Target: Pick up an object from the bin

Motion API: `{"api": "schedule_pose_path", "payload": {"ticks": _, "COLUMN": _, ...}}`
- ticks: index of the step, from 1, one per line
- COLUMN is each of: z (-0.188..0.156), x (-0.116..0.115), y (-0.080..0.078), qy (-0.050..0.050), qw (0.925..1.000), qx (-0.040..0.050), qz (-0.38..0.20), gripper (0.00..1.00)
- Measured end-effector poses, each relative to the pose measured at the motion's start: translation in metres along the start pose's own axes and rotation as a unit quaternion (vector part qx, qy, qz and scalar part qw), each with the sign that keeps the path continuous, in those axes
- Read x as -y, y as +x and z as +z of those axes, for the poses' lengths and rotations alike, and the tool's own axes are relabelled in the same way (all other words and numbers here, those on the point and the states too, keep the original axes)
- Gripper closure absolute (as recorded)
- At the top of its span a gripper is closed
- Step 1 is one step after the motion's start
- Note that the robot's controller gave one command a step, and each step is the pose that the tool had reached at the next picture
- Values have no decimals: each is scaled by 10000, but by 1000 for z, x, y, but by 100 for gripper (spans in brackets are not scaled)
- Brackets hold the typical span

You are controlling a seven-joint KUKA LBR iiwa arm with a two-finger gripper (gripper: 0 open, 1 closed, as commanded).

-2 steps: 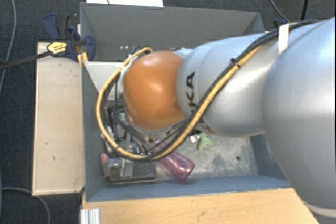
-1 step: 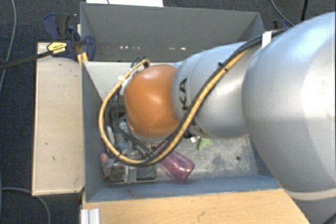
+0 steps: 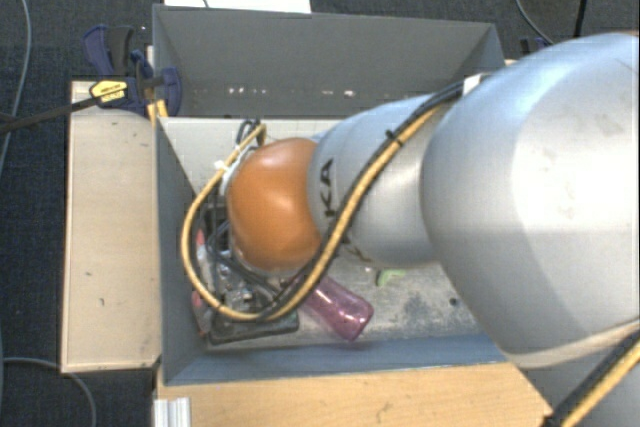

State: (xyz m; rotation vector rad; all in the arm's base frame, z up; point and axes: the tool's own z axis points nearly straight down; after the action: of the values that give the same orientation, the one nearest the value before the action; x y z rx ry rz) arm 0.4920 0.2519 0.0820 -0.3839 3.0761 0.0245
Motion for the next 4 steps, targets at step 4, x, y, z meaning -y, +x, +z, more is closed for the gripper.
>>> {"api": "schedule_pose_path", "payload": {"ticks": 4, "z": -10, "x": 18, "y": 0, "qy": -47, "qw": 10000, "qx": -5, "qz": -24, "gripper": 100}}
